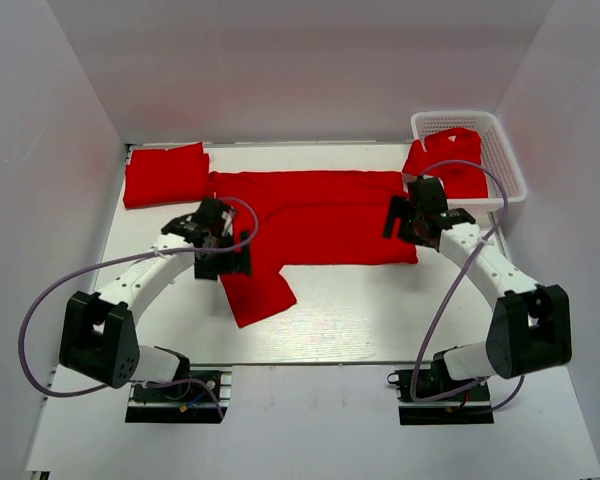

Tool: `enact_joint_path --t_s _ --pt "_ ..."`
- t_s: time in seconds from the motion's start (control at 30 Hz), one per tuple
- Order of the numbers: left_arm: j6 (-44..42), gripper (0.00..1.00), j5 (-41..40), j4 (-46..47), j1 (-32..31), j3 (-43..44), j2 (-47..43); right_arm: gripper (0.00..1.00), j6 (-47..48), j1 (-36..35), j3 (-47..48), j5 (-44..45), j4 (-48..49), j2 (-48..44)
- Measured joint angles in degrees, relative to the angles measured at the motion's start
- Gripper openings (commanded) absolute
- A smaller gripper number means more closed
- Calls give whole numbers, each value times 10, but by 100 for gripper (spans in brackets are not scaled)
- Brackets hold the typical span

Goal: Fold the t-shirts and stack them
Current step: Grap the side of the flattened tshirt furthest away from the robot with both arms

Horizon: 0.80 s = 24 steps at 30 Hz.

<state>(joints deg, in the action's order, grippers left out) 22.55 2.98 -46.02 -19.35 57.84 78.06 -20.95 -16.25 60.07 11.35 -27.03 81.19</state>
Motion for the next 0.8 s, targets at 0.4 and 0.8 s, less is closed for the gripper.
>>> enact_joint_path --t_s 0.4,0.8 --pt "106 100 -3 -63 -110 -155 -36 90 -72 0 -58 93 -16 -79" --pt "103 90 2 13 -153 -155 34 90 -72 1 -59 115 -16 -79"
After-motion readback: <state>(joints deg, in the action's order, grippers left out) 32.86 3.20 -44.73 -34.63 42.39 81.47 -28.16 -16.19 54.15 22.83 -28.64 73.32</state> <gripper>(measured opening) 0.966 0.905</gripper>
